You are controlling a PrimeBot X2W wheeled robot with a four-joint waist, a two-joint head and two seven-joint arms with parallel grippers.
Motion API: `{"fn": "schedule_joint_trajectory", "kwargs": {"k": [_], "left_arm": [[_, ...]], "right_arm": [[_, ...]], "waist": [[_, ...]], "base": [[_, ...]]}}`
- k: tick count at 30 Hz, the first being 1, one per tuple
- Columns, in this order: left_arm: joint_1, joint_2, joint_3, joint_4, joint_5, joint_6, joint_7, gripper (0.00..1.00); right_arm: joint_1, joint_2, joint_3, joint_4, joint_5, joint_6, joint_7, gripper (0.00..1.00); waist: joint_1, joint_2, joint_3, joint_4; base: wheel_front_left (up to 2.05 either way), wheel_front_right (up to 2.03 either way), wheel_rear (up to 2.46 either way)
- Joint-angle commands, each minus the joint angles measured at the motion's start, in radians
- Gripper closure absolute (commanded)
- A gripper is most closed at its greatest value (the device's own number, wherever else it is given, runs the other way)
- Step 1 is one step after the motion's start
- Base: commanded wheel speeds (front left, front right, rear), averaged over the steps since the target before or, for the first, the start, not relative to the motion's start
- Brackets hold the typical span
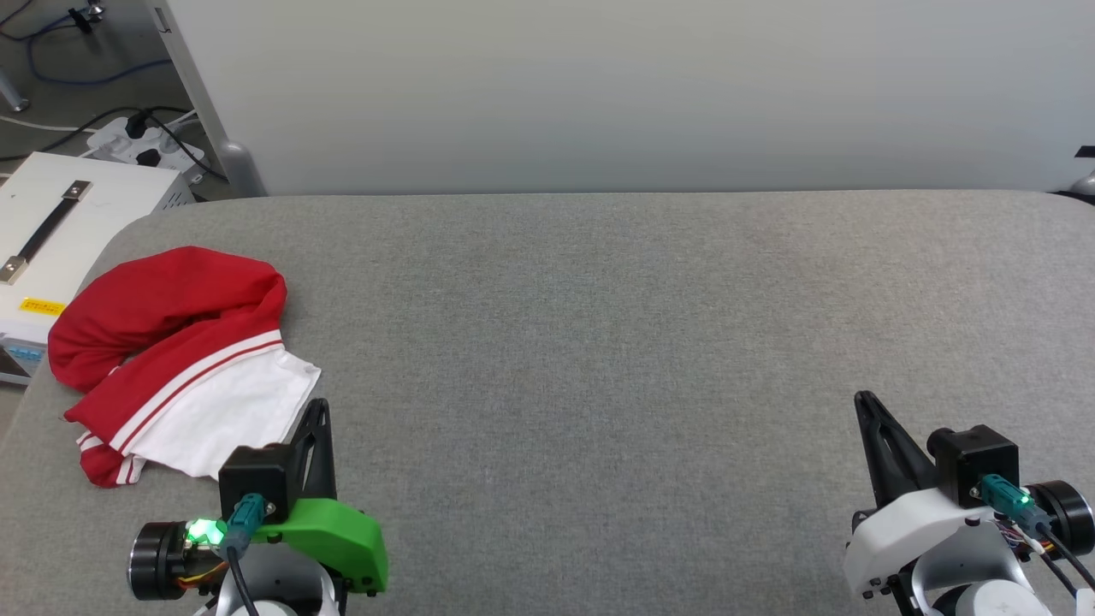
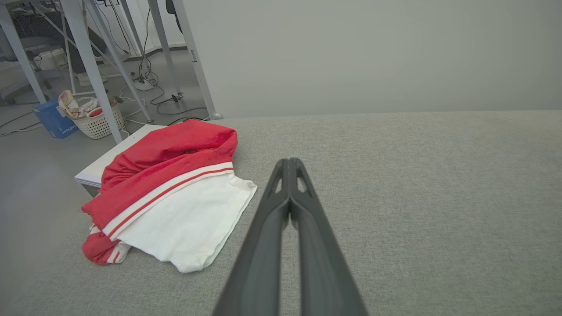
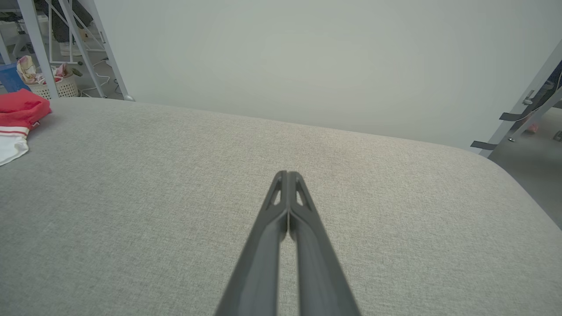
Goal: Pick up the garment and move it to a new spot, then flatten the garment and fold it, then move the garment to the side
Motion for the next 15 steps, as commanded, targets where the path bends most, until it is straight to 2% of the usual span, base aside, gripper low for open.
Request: {"fn": "schedule_joint_trajectory", "kwargs": {"k": [1, 15], "left_arm": [[-0.016, -0.004, 0.0, -0.002, 0.009, 0.004, -0.001, 1.0], [-0.016, -0.004, 0.0, -0.002, 0.009, 0.004, -0.001, 1.0]], "right_arm": [[-0.016, 0.001, 0.001, -0.005, -0.01, -0.001, 0.003, 1.0], [-0.016, 0.001, 0.001, -0.005, -0.01, -0.001, 0.003, 1.0]], "waist": [[0.0, 0.0, 0.0, 0.0], [0.0, 0.0, 0.0, 0.0]], "base": [[0.0, 0.0, 0.0], [0.0, 0.0, 0.0]]}}
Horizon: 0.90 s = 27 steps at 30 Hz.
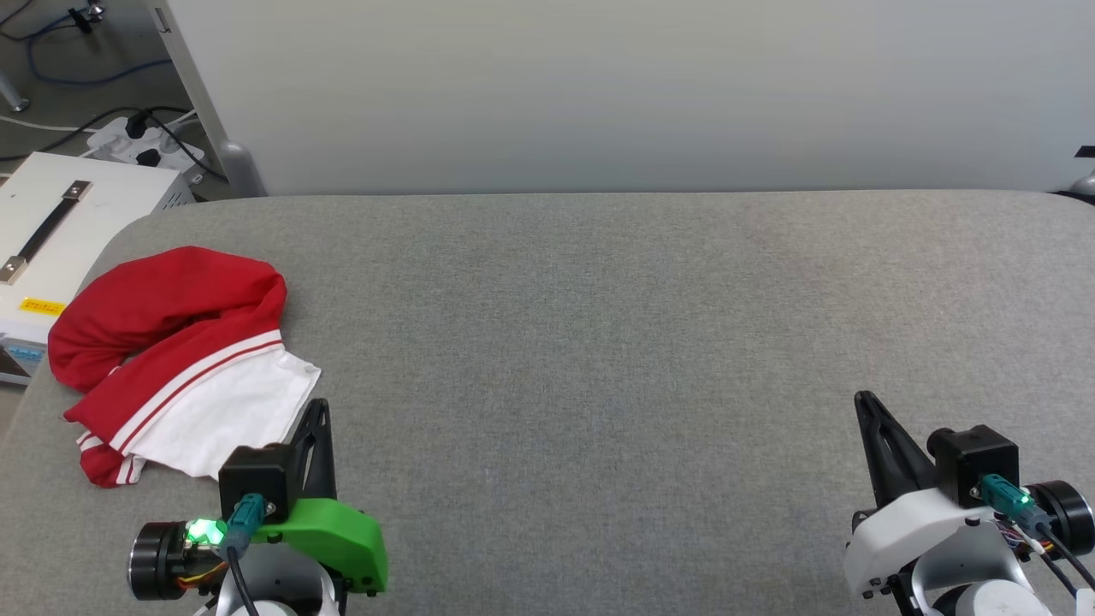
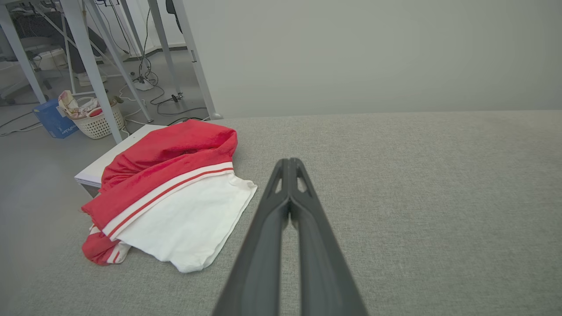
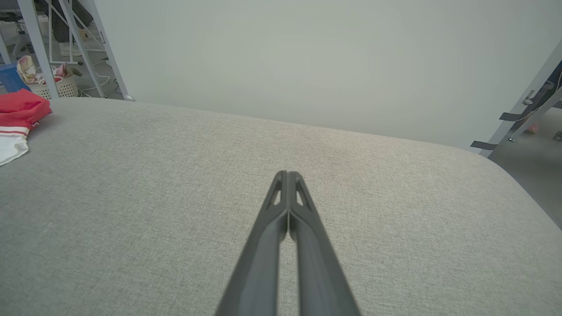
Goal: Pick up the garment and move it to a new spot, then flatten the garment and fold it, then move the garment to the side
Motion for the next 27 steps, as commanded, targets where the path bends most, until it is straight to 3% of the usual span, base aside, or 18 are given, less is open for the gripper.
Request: {"fn": "schedule_joint_trajectory", "kwargs": {"k": [1, 23, 24, 27], "left_arm": [[-0.016, -0.004, 0.001, -0.002, 0.009, 0.004, -0.001, 1.0], [-0.016, -0.004, 0.001, -0.002, 0.009, 0.004, -0.001, 1.0], [0.0, 0.0, 0.0, 0.0, 0.0, 0.0, 0.0, 0.0], [0.001, 0.0, 0.0, 0.0, -0.001, 0.0, 0.0, 0.0]], "right_arm": [[-0.016, 0.001, 0.0, -0.005, -0.01, -0.001, 0.003, 1.0], [-0.016, 0.001, 0.0, -0.005, -0.01, -0.001, 0.003, 1.0], [0.0, 0.0, 0.0, 0.0, 0.0, 0.0, 0.0, 0.0], [0.001, 0.0, -0.001, 0.001, 0.001, 0.0, 0.0, 0.0]], "waist": [[0.0, 0.0, 0.0, 0.0], [0.0, 0.0, 0.0, 0.0], [0.0, 0.0, 0.0, 0.0], [0.0, 0.0, 0.0, 0.0]], "base": [[0.0, 0.0, 0.0], [0.0, 0.0, 0.0], [0.0, 0.0, 0.0], [0.0, 0.0, 0.0]]}}
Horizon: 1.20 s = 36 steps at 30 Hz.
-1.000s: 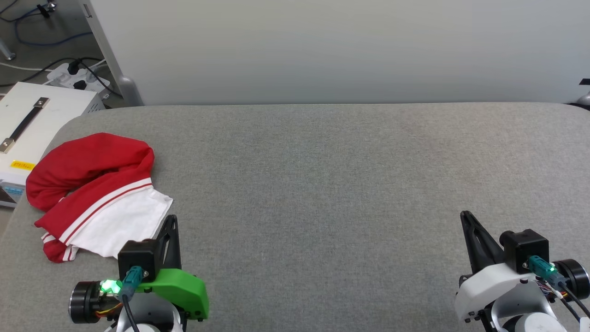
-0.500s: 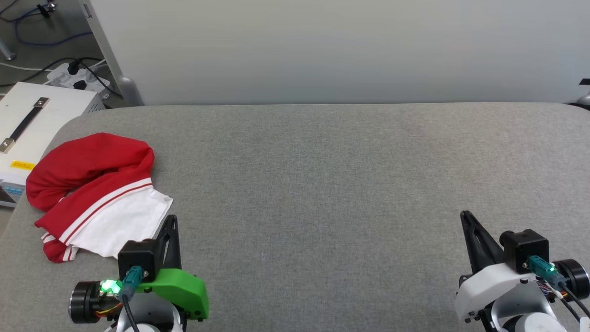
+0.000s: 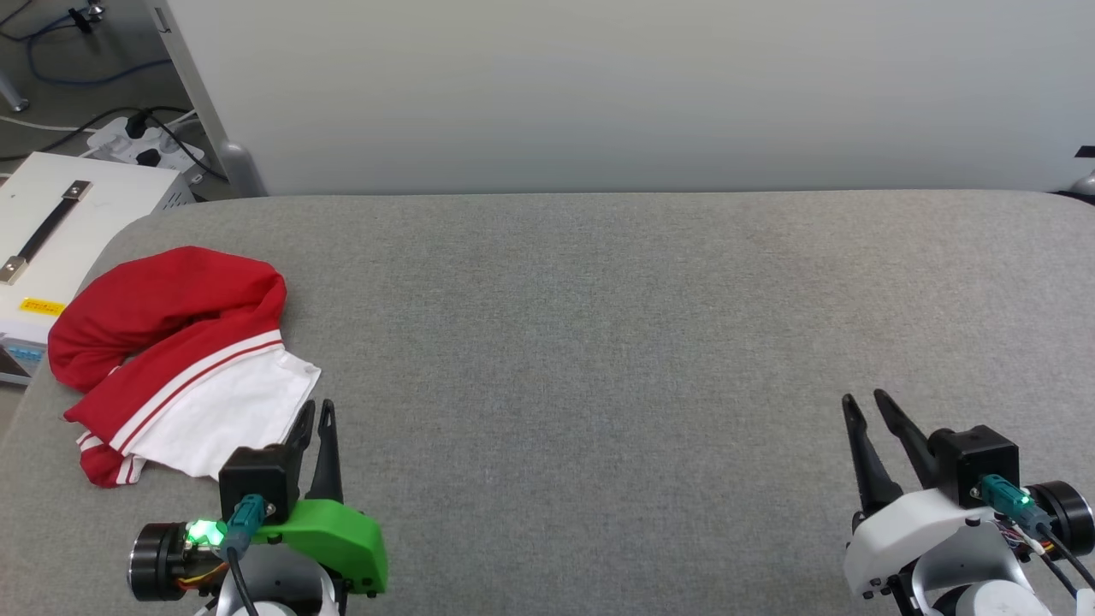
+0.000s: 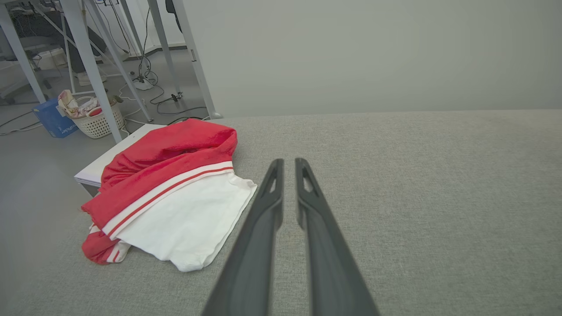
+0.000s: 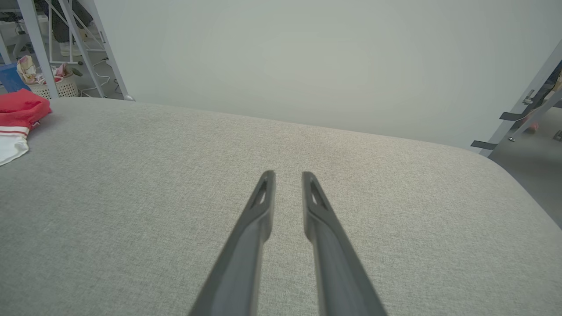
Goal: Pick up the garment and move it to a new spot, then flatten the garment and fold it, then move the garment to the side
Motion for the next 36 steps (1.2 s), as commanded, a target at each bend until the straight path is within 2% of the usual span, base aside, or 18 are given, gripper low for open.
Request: {"fn": "schedule_joint_trajectory", "kwargs": {"k": [1, 36], "left_arm": [[0.0, 0.0, 0.0, 0.0, 0.0, 0.0, 0.0, 0.0], [-0.006, -0.001, -0.013, 0.003, -0.048, 0.02, -0.077, 0.0]], "right_arm": [[0.0, 0.0, 0.0, 0.0, 0.0, 0.0, 0.0, 0.0], [0.02, 0.0, -0.016, -0.04, 0.1, 0.0, -0.076, 0.0]], "waist": [[0.0, 0.0, 0.0, 0.0], [0.0, 0.0, 0.0, 0.003]], "base": [[0.0, 0.0, 0.0], [0.0, 0.0, 0.0]]}}
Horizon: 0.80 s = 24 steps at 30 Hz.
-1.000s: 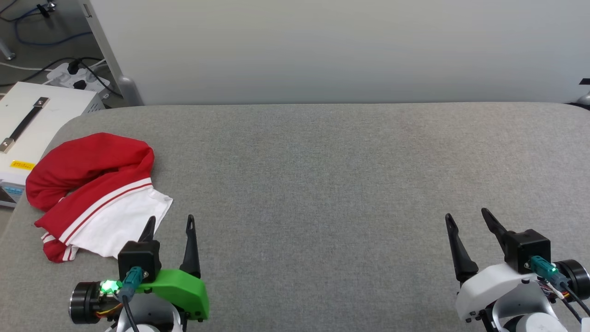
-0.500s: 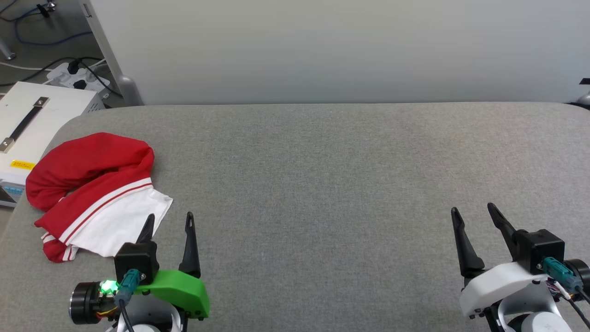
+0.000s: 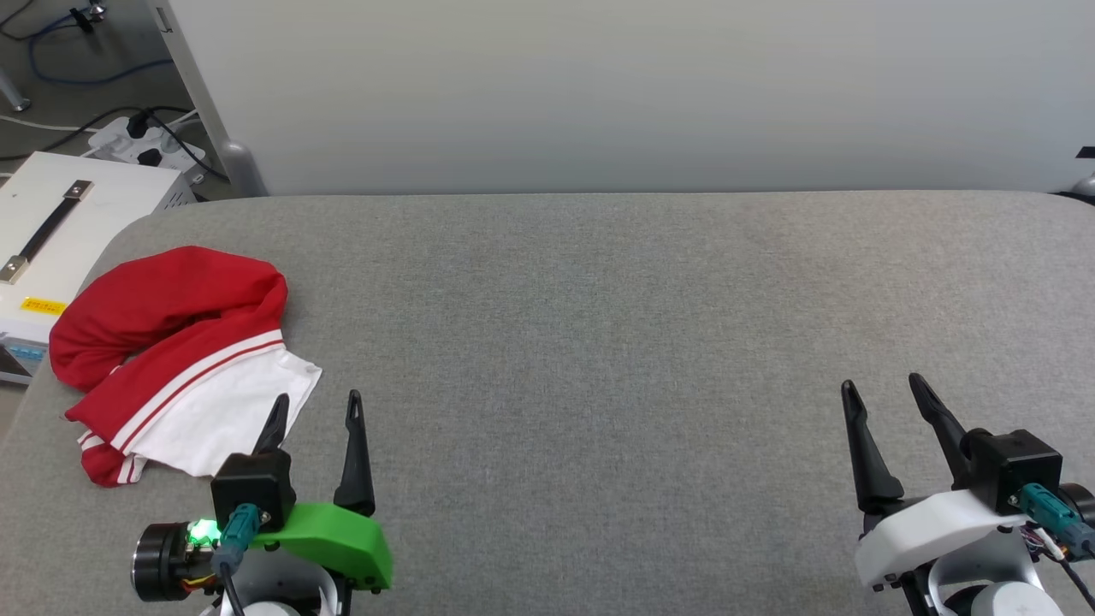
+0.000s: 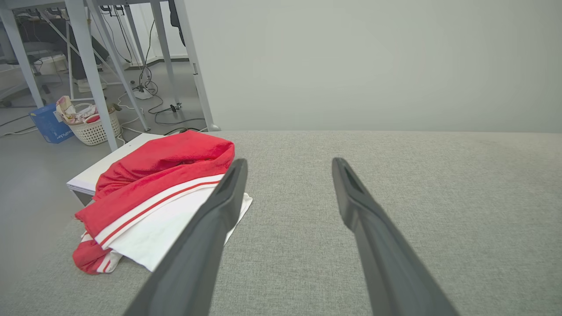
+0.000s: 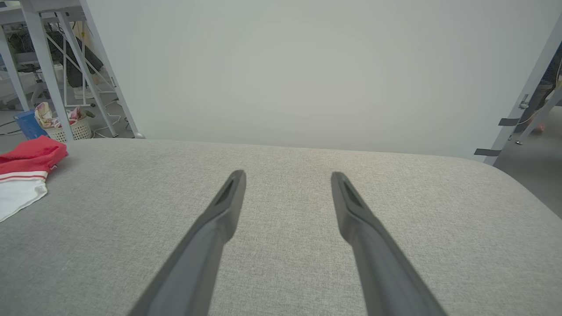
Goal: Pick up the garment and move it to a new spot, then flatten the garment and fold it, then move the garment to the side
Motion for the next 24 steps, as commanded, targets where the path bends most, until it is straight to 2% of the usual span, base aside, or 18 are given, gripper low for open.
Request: {"fn": "schedule_joint_trajectory", "kwargs": {"k": [1, 24], "left_arm": [[-0.006, -0.001, -0.001, 0.002, -0.011, 0.008, -0.01, 0.0], [-0.002, -0.002, -0.01, 0.006, -0.043, 0.014, -0.058, 0.0]], "right_arm": [[0.012, 0.0, -0.002, -0.009, 0.011, 0.0, -0.013, 0.0], [0.031, 0.001, -0.008, -0.021, 0.063, 0.0, -0.06, 0.0]], "waist": [[0.0, 0.0, 0.0, 0.0], [0.0, 0.0, 0.002, 0.004]], "base": [[0.0, 0.0, 0.0], [0.0, 0.0, 0.0]]}}
